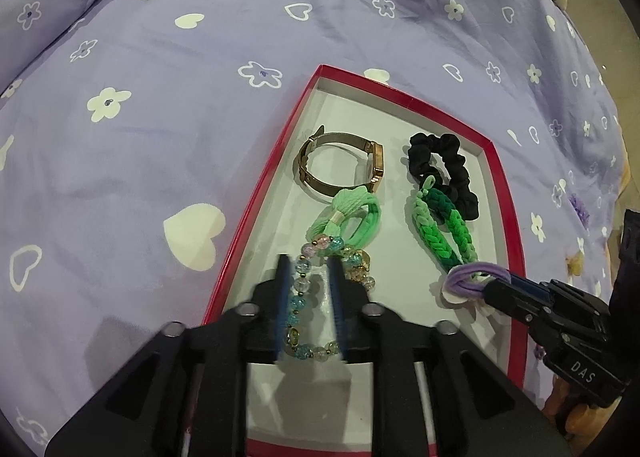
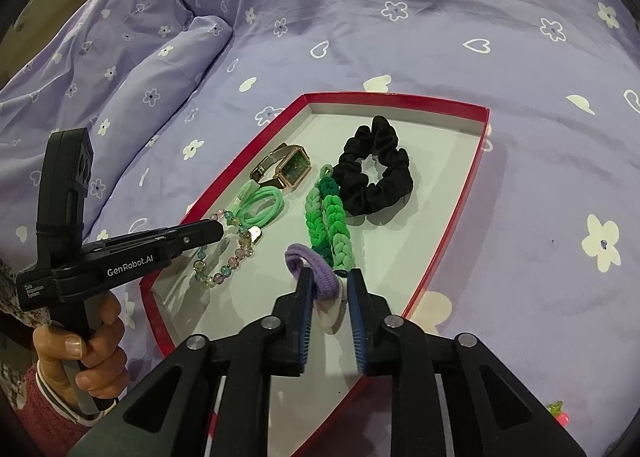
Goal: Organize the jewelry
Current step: 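Lower the beaded bracelet and purple hair tie into the tray, open both tools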
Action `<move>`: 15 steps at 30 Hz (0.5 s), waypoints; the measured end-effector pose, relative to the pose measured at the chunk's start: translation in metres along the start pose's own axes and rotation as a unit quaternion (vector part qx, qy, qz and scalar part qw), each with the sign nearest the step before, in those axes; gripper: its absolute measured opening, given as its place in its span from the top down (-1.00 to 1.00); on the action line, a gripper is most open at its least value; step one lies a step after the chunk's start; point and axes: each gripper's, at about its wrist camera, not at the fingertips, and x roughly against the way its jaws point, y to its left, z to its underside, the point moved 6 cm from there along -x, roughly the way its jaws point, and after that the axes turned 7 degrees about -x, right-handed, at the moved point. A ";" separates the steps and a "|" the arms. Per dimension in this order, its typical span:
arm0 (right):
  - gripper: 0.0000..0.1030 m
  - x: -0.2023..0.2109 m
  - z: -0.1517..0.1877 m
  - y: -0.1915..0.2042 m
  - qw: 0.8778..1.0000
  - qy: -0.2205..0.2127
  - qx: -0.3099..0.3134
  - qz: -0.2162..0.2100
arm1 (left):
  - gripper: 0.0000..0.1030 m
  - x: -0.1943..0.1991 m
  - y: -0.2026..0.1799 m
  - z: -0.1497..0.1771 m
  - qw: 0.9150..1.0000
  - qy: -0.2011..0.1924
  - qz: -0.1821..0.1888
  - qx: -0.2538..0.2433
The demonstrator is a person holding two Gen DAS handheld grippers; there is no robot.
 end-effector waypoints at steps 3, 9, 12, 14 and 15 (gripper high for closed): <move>0.49 0.002 0.001 0.000 1.000 -0.002 0.002 -0.001 | 0.38 0.003 -0.001 -0.001 1.000 -0.005 -0.003 -0.002; 0.39 0.009 0.001 0.002 1.000 -0.007 0.002 -0.004 | 0.38 0.011 -0.003 -0.001 1.000 -0.007 -0.002 -0.001; 0.36 0.015 0.003 0.003 1.000 -0.011 0.002 -0.006 | 0.28 0.016 -0.004 0.000 1.000 -0.009 -0.003 0.001; 0.36 0.020 0.005 0.004 1.000 -0.014 0.001 -0.008 | 0.26 0.020 -0.004 0.002 1.000 -0.010 -0.002 0.003; 0.36 0.023 0.005 0.004 1.000 -0.017 0.000 -0.010 | 0.26 0.021 -0.005 0.002 1.000 -0.010 -0.002 0.003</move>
